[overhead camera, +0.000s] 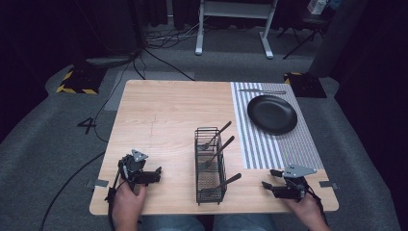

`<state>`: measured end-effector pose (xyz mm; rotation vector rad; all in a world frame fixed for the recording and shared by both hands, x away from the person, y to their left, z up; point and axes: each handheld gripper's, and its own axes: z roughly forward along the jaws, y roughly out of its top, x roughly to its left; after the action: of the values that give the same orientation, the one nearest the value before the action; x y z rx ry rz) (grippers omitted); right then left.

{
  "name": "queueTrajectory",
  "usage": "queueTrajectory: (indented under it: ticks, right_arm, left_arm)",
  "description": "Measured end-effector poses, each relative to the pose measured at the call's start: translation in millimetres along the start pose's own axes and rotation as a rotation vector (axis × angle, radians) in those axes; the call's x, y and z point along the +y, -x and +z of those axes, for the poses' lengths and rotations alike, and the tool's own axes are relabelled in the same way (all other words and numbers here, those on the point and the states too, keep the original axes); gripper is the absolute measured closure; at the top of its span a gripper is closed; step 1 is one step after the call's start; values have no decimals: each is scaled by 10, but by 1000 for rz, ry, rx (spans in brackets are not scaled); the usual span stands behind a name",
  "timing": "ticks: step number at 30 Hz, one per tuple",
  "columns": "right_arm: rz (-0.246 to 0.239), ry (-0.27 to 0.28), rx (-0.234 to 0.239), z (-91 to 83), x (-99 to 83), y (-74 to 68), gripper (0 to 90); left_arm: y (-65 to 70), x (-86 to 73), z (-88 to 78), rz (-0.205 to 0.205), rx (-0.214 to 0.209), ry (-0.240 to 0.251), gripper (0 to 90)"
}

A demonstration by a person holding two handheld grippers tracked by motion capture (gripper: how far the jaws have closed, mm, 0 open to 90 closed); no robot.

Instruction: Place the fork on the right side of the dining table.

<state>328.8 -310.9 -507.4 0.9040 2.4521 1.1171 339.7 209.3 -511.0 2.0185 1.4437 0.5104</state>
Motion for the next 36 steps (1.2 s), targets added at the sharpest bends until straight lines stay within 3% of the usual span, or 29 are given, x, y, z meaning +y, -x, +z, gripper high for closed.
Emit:
queueTrajectory:
  ticks: [19, 36]
  right_arm:
    - [17, -2, -10, -12, -4, -3, 380]
    - [44, 50, 54, -400, 257, -196, 423]
  left_arm:
    - [-1, 2, 0, 0, 0, -1, 1]
    - [-3, 4, 1, 3, -1, -2, 1]
